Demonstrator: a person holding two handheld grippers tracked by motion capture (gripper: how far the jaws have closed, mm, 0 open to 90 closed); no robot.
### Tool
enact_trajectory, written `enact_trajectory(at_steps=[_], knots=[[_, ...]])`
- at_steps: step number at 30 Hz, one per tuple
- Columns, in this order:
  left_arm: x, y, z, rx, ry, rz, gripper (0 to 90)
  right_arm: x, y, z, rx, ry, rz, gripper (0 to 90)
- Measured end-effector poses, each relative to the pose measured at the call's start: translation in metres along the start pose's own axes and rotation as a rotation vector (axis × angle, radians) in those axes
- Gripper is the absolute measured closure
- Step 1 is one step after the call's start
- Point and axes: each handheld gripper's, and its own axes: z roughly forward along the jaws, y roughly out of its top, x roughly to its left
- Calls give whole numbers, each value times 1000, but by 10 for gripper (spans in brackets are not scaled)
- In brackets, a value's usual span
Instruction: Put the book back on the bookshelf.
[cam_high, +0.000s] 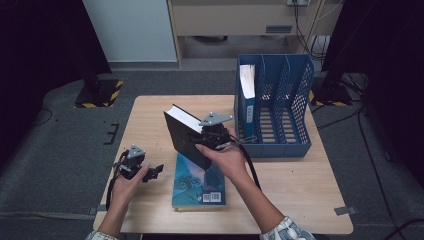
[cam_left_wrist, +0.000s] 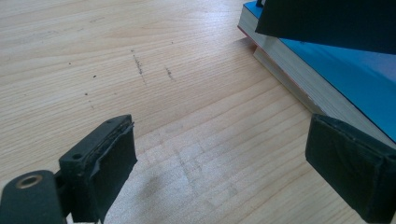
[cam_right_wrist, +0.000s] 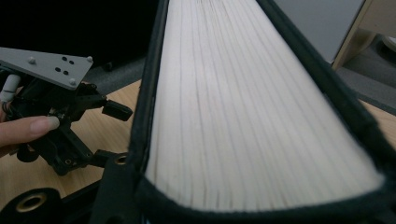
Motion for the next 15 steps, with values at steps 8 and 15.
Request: enact_trajectory(at_steps=[8, 15], knots=[[-1, 0, 0, 6, -3, 1, 80, 0, 1, 2, -10, 3, 8, 455], [-1, 0, 1, 6, -10, 0, 80, -1, 7, 2, 14, 19, 6, 467]])
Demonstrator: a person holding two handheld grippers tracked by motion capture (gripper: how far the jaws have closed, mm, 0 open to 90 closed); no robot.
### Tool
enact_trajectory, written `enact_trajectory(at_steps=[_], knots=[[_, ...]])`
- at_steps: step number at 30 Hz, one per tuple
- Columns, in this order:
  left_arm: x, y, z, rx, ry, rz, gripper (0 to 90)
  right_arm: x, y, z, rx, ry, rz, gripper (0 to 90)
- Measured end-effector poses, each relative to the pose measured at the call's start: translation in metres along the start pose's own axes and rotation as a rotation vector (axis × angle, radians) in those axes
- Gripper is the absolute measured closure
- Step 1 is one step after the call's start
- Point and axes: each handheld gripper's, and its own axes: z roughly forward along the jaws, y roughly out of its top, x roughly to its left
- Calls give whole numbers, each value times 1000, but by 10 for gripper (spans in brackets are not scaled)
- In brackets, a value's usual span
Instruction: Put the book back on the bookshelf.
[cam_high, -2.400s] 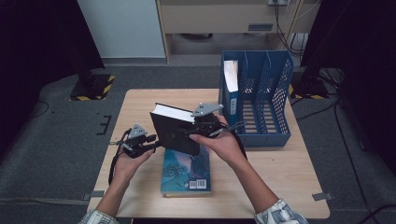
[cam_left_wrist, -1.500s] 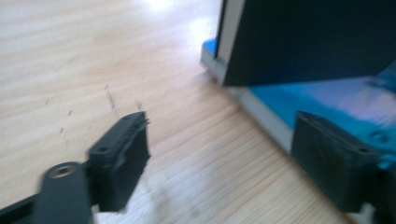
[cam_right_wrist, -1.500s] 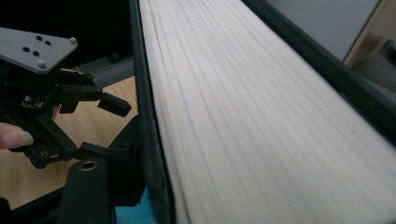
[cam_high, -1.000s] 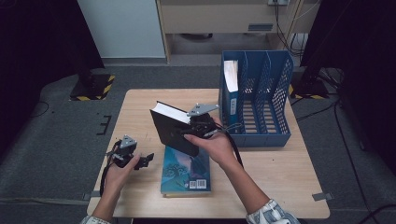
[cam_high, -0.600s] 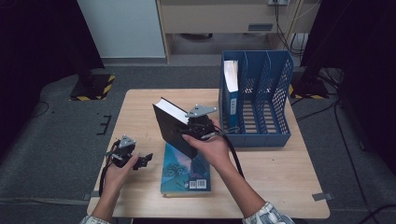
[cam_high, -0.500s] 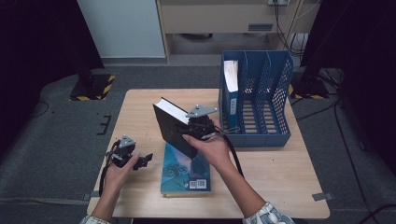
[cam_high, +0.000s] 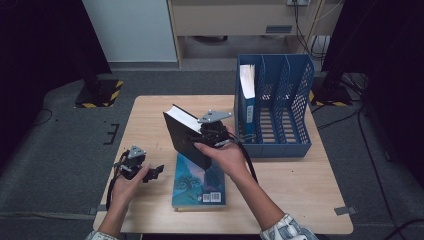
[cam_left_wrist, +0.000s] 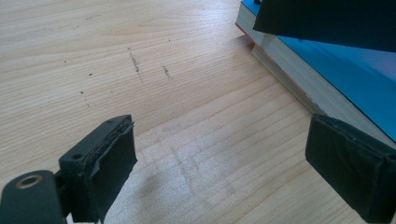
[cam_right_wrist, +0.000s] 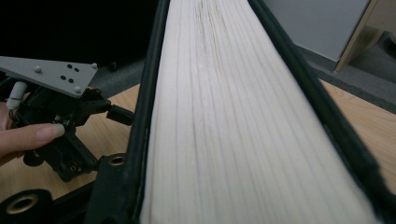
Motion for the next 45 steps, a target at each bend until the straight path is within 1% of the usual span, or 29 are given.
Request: enact_trajectory(at_steps=[3, 12, 16, 22, 26, 30, 34, 39, 43, 45], knots=[[0, 0, 0, 1, -1, 3, 80, -1, 1, 0, 9, 8, 3, 472], [1, 0, 1, 5, -2, -1, 80, -6, 2, -1, 7, 19, 21, 498], [1, -1, 1, 10, -2, -5, 81, -12, 5, 0, 13, 28, 60, 507], [4, -2, 0, 5, 0, -19, 81, -24, 10, 1, 23, 44, 158, 515], [6, -2, 1, 9, 0, -21, 83, -30, 9, -5, 17, 63, 218, 524], [6, -2, 1, 10, 1, -23, 83, -33, 7, -13, 5, 89, 263, 530], [8, -2, 3, 9, 1, -32, 83, -36, 3, -21, -8, 104, 289, 532], [12, -3, 8, 15, -1, -34, 83, -42, -3, -31, -20, 93, 310, 532], [22, -5, 12, 10, 5, -42, 84, -46, -7, -40, -26, 76, 325, 532], [27, -7, 14, 8, 10, -54, 84, -47, -9, -44, -28, 71, 331, 532]])
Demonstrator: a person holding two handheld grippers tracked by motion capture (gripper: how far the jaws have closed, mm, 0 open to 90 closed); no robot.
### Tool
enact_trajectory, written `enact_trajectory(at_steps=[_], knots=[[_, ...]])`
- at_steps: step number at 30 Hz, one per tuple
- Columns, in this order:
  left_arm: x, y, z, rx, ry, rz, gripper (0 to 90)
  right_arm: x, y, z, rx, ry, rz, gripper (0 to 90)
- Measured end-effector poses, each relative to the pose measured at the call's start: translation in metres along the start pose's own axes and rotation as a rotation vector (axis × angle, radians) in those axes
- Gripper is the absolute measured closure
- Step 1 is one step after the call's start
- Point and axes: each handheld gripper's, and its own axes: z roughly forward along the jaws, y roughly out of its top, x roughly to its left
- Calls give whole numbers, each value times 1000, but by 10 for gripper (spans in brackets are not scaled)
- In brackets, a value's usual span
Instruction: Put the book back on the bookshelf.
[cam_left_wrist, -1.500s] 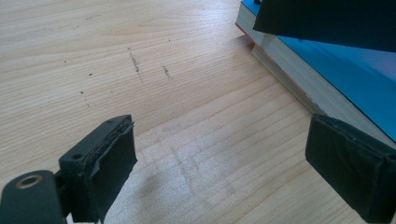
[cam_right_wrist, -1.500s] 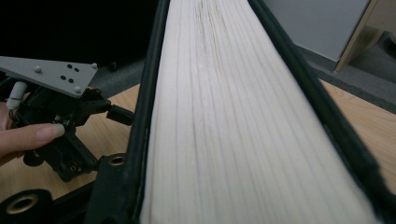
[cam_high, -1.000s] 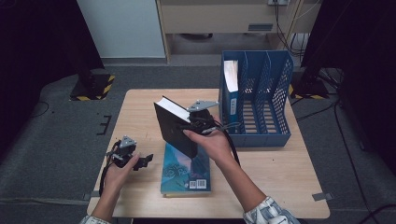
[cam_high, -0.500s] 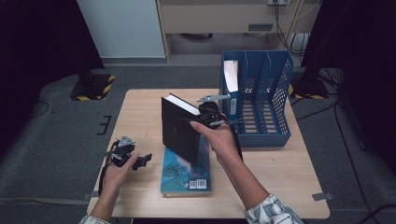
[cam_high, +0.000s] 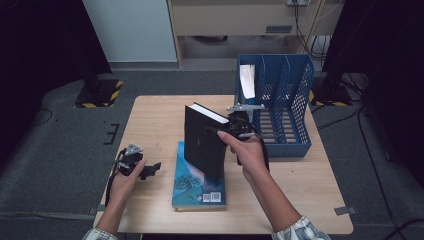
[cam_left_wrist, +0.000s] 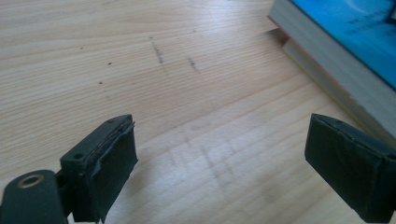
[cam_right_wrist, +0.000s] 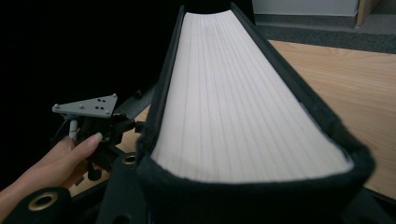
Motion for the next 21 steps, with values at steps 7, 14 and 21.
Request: enact_trajectory(at_steps=[7, 14, 21], knots=[[7, -4, 5, 48, 35, -9, 83, -6, -6, -18, -18, -20, 12, 532], [5, -4, 7, 48, 35, 7, 69, -9, -11, -35, -36, -36, 21, 531], [4, -7, 8, 34, 57, 37, 59, -6, -12, -53, -52, -51, 13, 531]])
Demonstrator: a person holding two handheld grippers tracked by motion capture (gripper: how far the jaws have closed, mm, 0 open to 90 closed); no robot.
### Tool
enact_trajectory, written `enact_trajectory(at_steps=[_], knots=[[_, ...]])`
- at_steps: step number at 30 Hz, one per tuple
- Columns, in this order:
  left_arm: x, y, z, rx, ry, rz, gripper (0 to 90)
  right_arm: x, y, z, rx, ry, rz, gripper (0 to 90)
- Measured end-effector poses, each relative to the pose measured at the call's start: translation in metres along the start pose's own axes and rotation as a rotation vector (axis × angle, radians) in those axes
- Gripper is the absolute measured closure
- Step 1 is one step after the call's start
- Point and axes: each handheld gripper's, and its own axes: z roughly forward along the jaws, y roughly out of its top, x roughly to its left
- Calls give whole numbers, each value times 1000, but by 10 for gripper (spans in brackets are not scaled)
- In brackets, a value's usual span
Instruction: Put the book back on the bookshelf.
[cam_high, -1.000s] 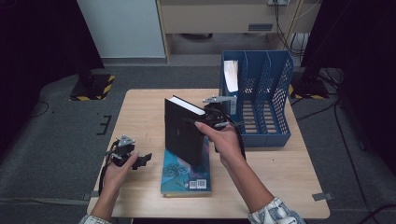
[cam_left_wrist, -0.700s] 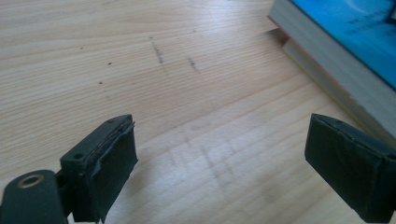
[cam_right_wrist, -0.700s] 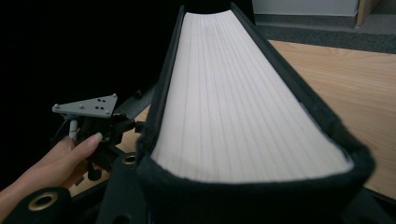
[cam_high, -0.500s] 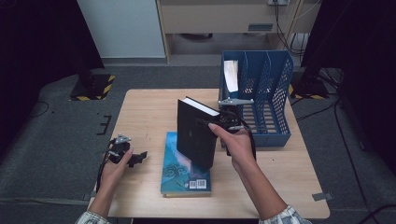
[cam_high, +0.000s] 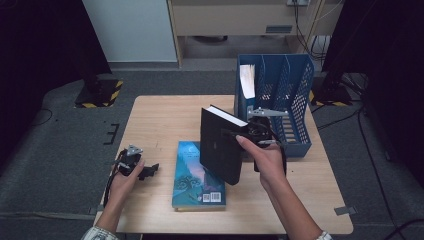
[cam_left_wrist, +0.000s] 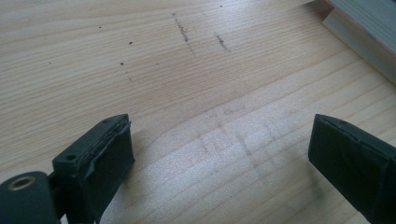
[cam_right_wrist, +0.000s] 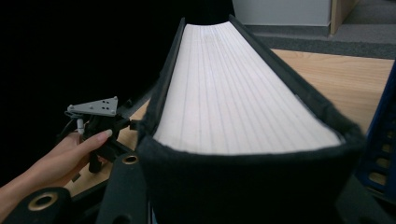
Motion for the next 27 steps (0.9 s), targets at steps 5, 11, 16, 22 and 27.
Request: enact_trajectory(at_steps=[5, 11, 16, 22, 27], knots=[[-2, -2, 1, -3, 14, 31, 57, 1, 0, -14, -8, -10, 3, 530], [-3, -2, 1, -4, 16, 32, 51, 2, 0, -36, -33, -22, -2, 531], [-3, -2, 1, 3, 13, 39, 37, -1, -1, -55, -47, -46, 5, 530], [-4, -2, 2, 4, 12, 40, 24, -8, -5, -75, -68, -80, 17, 529], [-4, -2, 2, 5, 13, 39, 22, -13, -4, -92, -93, -99, 28, 529]])
